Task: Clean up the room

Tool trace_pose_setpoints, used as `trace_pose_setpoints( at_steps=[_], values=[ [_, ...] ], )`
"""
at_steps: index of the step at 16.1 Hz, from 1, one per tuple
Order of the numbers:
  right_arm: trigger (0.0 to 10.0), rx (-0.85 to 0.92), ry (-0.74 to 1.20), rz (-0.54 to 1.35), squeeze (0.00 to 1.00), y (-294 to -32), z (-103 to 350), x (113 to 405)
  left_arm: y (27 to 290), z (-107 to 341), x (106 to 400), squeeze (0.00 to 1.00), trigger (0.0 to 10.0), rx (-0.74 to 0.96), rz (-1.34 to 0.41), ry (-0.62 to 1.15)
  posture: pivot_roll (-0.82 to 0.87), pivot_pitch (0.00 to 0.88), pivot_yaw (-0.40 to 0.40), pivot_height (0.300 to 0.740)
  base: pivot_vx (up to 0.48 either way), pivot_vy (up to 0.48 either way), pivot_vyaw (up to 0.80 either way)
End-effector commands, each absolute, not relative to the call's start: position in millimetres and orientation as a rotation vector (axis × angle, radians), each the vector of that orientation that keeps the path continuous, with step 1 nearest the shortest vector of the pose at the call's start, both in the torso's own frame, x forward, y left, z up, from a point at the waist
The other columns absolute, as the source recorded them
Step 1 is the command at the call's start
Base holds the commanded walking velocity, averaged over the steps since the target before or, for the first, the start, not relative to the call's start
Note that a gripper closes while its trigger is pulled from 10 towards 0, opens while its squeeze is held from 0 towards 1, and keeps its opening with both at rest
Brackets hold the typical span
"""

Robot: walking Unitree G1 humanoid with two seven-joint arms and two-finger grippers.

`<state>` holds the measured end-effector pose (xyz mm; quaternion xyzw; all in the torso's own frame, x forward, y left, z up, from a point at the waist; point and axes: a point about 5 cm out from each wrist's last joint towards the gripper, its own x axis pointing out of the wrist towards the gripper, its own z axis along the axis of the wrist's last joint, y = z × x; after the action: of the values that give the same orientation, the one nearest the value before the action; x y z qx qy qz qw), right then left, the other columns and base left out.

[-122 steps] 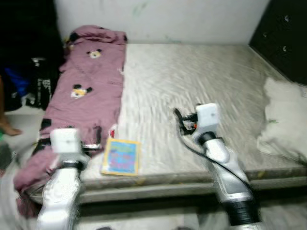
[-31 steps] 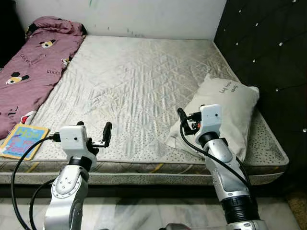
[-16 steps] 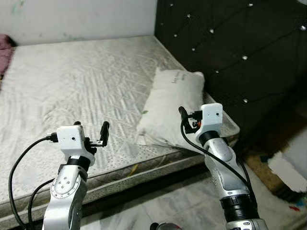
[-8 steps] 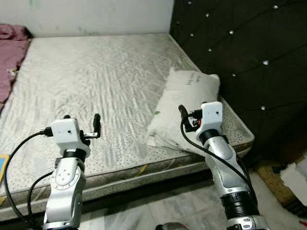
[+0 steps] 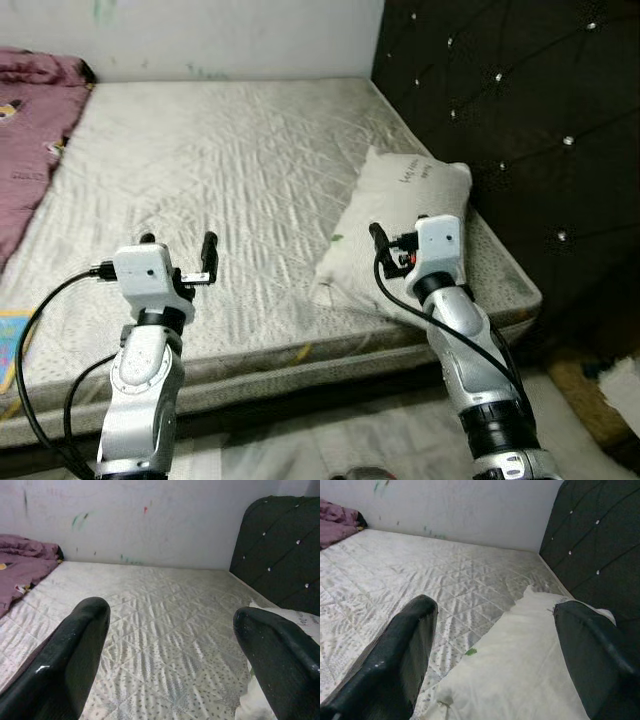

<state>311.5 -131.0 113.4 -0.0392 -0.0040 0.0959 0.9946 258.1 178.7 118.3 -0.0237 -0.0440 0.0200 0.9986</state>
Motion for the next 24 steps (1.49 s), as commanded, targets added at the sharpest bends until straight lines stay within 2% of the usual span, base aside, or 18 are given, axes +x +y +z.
trace_pose_setpoints(
  at_steps=[1, 15, 24],
  values=[
    [10.0, -0.082, -0.019, 0.185, 0.0, -133.2, 115.8, 313.4, 176.6, 119.4, 260.0, 0.0, 10.0, -0.047, 0.023, -0.096, -0.08, 0.0, -0.04, 0.74, 0.307, 0.0, 0.0],
    [10.0, -0.077, -0.014, 0.169, 0.0, -136.0, 114.7, 313.5, 176.2, 118.6, 259.4, 0.0, 10.0, -0.043, 0.007, -0.093, -0.08, 0.0, -0.038, 0.74, 0.308, 0.0, 0.0],
    [10.0, -0.065, -0.001, 0.161, 0.0, -137.0, 112.3, 313.9, 177.9, 113.6, 260.0, 0.0, 10.0, -0.027, 0.027, -0.05, -0.08, 0.0, -0.04, 0.74, 0.0, 0.0, 0.0]
  ],
)
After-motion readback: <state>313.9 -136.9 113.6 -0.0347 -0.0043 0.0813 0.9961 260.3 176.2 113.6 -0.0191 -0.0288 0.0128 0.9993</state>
